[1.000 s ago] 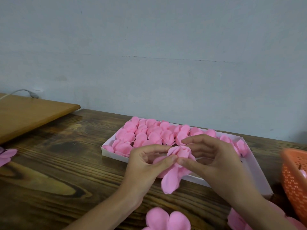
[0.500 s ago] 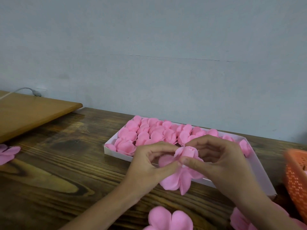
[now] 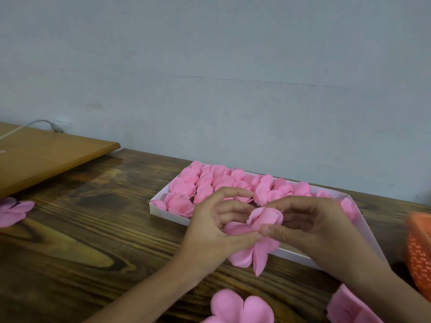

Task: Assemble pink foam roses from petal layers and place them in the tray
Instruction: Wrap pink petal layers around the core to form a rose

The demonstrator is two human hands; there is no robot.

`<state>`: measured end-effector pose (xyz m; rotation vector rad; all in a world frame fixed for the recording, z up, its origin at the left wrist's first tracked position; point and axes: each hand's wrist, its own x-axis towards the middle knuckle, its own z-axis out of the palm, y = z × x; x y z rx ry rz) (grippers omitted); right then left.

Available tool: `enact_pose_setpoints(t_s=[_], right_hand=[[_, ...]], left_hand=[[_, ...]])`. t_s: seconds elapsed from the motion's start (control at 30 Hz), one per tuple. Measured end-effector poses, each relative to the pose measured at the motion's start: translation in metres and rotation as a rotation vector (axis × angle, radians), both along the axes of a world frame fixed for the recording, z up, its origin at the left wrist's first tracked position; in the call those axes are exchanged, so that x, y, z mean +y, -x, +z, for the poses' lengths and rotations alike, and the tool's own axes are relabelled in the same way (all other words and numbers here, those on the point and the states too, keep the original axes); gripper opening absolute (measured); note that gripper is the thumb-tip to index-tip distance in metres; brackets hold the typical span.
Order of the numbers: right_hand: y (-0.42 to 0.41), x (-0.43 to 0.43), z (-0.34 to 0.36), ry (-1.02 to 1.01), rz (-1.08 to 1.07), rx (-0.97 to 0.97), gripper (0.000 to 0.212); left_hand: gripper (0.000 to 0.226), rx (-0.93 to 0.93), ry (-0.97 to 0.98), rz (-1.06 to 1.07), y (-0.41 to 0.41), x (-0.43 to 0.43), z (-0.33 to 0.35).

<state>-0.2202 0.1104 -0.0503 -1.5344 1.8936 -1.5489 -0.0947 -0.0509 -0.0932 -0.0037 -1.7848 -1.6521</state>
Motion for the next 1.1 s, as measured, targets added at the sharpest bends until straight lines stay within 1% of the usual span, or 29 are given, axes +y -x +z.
enact_pose_setpoints(t_s=[0.17,0.23,0.37,0.43,0.57,0.7,0.83,0.9,1.0,1.1], right_hand=[[-0.001,-0.001,-0.003,0.016,-0.026,0.027,0.021],[0.000,0.000,-0.002,0.034,-0.045,0.019,0.020],[0.002,0.002,-0.001,0.086,-0.133,-0.022,0.022],[0.004,0.002,-0.001,0.095,-0.186,-0.018,0.024],[0.003,0.003,0.000,0.098,-0.244,-0.020,0.031],[-0.002,0.003,-0.001,0.058,-0.302,0.040,0.040],[-0.003,0.003,-0.001,0.074,-0.341,0.037,0.048],[-0.001,0.003,-0.002,0.094,-0.348,0.017,0.048],[0.000,0.001,-0.007,0.126,-0.336,-0.027,0.042],[0.000,-0.001,-0.011,0.144,-0.279,-0.072,0.038]], left_hand=[[0.070,-0.013,-0.024,-0.001,-0.001,-0.001,0.002],[0.071,-0.049,-0.037,0.008,-0.001,-0.003,0.002],[0.057,-0.194,-0.012,0.078,-0.002,-0.007,0.000],[0.049,-0.222,-0.049,0.076,-0.002,-0.007,-0.002],[0.038,-0.197,-0.145,0.123,0.000,-0.007,-0.004],[0.021,-0.112,-0.080,0.179,0.002,-0.009,-0.006],[0.016,-0.041,-0.019,0.157,0.001,-0.008,-0.005],[0.015,-0.042,-0.038,0.134,0.001,-0.008,-0.005],[0.011,-0.069,-0.116,0.138,0.002,-0.006,-0.007],[0.014,-0.078,-0.179,0.147,0.003,-0.005,-0.007]])
